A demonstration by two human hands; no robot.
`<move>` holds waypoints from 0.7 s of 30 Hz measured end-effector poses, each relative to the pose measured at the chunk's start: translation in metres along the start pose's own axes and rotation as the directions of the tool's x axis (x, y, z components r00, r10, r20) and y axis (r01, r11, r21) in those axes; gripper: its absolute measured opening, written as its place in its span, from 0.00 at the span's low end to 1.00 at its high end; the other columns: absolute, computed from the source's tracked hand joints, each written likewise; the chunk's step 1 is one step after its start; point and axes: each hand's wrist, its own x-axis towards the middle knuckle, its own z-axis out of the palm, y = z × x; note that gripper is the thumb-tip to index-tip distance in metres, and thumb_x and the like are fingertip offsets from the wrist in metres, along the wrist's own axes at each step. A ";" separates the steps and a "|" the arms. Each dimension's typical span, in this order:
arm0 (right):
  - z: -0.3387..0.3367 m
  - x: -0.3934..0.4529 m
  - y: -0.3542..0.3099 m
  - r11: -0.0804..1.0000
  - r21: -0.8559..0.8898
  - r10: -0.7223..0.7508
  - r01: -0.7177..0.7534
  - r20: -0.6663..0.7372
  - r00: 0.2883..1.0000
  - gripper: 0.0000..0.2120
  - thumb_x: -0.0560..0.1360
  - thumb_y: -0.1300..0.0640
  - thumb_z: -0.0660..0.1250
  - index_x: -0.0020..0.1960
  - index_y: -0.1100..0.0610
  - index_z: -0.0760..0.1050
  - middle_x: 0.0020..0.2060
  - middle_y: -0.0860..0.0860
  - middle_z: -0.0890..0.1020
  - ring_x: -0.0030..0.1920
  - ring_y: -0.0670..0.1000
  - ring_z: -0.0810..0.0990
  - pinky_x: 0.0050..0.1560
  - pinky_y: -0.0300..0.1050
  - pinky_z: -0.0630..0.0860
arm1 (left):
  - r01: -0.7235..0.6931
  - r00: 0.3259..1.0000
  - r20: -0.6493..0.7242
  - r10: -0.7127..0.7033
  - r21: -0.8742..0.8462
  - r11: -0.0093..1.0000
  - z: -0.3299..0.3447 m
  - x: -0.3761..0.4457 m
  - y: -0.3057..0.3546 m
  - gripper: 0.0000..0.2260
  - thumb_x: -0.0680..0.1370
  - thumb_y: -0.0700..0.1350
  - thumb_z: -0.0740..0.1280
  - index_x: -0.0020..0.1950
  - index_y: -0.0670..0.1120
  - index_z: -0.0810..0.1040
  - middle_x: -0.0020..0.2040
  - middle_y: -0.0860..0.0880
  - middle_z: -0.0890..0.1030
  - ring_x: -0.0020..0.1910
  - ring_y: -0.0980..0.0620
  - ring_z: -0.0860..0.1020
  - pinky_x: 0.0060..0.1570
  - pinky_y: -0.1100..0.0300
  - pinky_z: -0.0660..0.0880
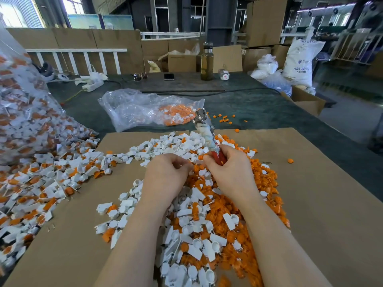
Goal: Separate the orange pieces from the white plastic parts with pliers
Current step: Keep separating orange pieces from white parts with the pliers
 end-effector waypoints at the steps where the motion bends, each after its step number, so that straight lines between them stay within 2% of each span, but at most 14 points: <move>1: 0.000 0.000 0.000 1.000 0.008 0.001 -0.001 0.001 1.000 0.09 0.76 0.49 0.69 0.37 0.46 0.72 0.29 0.43 0.76 0.32 0.39 0.75 0.31 0.34 0.67 | 0.013 1.000 0.000 -0.013 -0.065 0.998 -0.001 -0.001 0.001 0.04 0.75 0.50 0.73 0.40 0.56 0.83 0.36 0.59 0.81 0.38 0.61 0.78 0.34 0.68 0.68; 5: 0.001 0.000 -0.001 0.999 0.043 0.001 -0.001 0.015 1.000 0.05 0.76 0.49 0.68 0.43 0.48 0.76 0.33 0.44 0.79 0.36 0.41 0.77 0.33 0.36 0.71 | 0.085 0.996 0.001 -0.090 -0.362 0.928 -0.005 -0.004 0.005 0.06 0.74 0.43 0.75 0.43 0.54 0.82 0.36 0.53 0.84 0.38 0.56 0.83 0.36 0.63 0.78; 7: 0.001 0.000 -0.001 0.998 0.059 -0.010 0.009 0.026 1.000 0.03 0.76 0.50 0.69 0.46 0.49 0.77 0.34 0.43 0.79 0.38 0.39 0.77 0.34 0.35 0.70 | 0.129 0.990 0.023 -0.136 -0.492 0.861 -0.007 -0.005 0.006 0.08 0.74 0.41 0.75 0.49 0.53 0.82 0.38 0.51 0.85 0.38 0.56 0.84 0.37 0.62 0.78; 9: 0.002 -0.001 -0.002 0.998 0.066 -0.026 0.024 0.022 0.999 0.03 0.76 0.51 0.69 0.48 0.49 0.78 0.35 0.42 0.79 0.38 0.39 0.77 0.34 0.34 0.70 | 0.154 0.987 0.053 -0.152 -0.589 0.793 -0.007 -0.005 0.008 0.10 0.74 0.38 0.75 0.51 0.51 0.82 0.35 0.52 0.85 0.37 0.57 0.84 0.39 0.63 0.75; 12: 0.002 -0.002 -0.004 0.997 0.051 -0.049 0.050 -0.012 0.999 0.04 0.76 0.50 0.69 0.47 0.49 0.77 0.34 0.41 0.78 0.37 0.39 0.77 0.32 0.30 0.67 | 0.163 0.985 0.055 -0.166 -0.633 0.757 -0.006 -0.005 0.009 0.07 0.72 0.38 0.76 0.45 0.48 0.82 0.32 0.53 0.84 0.35 0.55 0.84 0.36 0.64 0.76; 16: 0.002 -0.004 -0.006 0.997 0.016 -0.069 0.070 -0.059 0.996 0.05 0.76 0.48 0.69 0.47 0.47 0.75 0.35 0.39 0.77 0.37 0.39 0.77 0.33 0.31 0.67 | 0.137 0.989 0.042 -0.142 -0.620 0.772 -0.003 -0.007 0.011 0.06 0.72 0.38 0.76 0.41 0.45 0.80 0.34 0.49 0.85 0.40 0.49 0.85 0.35 0.65 0.78; 21: 0.001 -0.006 -0.007 0.995 -0.046 -0.099 0.094 -0.126 0.987 0.07 0.75 0.47 0.69 0.45 0.47 0.72 0.30 0.39 0.73 0.36 0.33 0.74 0.28 0.31 0.64 | 0.133 0.990 0.052 -0.128 -0.621 0.772 -0.001 -0.008 0.013 0.06 0.72 0.41 0.76 0.38 0.46 0.81 0.34 0.49 0.85 0.39 0.52 0.85 0.38 0.62 0.78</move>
